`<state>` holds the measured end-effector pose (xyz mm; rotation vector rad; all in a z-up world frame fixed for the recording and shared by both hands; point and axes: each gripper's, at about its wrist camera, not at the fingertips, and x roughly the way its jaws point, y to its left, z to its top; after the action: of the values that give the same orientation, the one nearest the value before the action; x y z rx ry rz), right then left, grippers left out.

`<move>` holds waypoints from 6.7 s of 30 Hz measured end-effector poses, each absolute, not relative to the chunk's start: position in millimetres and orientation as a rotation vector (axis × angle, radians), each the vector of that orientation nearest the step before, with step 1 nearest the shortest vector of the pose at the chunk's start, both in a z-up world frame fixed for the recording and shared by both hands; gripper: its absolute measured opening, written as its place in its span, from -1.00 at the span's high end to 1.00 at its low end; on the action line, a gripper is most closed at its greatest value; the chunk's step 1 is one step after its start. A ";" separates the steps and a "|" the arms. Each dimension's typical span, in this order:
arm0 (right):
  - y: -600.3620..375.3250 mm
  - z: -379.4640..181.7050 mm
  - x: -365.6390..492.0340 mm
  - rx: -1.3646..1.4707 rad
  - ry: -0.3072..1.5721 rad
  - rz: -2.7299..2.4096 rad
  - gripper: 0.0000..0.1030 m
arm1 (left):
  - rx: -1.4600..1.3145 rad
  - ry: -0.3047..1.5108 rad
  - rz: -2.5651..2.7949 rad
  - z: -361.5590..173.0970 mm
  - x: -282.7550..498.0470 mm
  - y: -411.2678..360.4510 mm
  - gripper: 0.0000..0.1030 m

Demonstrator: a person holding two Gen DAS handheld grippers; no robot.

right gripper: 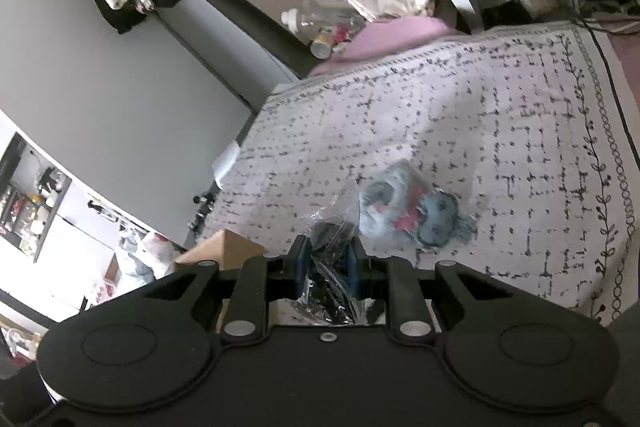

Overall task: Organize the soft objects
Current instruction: 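Lift the burger plush and clear bag and carry both toward the cardboard box, then lower the burger plush and bag into the box and open both grippers, then grasp the white sponge with the left gripper while the right gripper grasps the black scrunchie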

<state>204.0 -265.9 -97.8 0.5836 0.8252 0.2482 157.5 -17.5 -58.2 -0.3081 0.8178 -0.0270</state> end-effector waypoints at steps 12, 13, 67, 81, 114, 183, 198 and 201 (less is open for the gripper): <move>-236.9 -69.9 196.5 0.543 0.785 0.297 0.60 | -0.245 0.779 -0.017 -36.0 144.9 7.1 0.03; -233.5 -69.7 196.5 0.539 0.788 0.303 0.60 | -0.251 0.781 -0.015 -36.1 144.1 10.2 0.03; -33.6 -145.9 240.9 0.344 1.000 0.496 0.60 | -0.440 1.021 0.166 -153.3 194.7 161.9 -0.20; -38.1 -136.7 238.7 0.379 1.012 0.477 0.04 | -0.475 0.981 0.229 -130.1 181.9 168.7 -0.37; -200.9 -68.2 168.4 0.420 0.764 0.319 -1.00 | -0.398 0.826 0.161 -44.3 129.5 76.3 -0.99; -288.9 -183.9 218.2 0.579 1.089 0.284 -0.65 | -0.339 0.988 0.092 -115.6 192.9 -39.9 -0.70; -265.4 -230.3 244.3 0.587 1.205 0.286 -0.45 | -0.307 1.013 0.067 -165.9 228.1 -39.5 -0.13; -259.7 -235.6 248.7 0.578 1.219 0.288 -0.45 | -0.298 1.022 0.076 -175.6 234.9 -40.3 -0.13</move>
<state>248.7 -259.7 -235.6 0.5781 1.2187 0.2878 234.9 -40.3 -175.6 -0.2979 1.0219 0.0764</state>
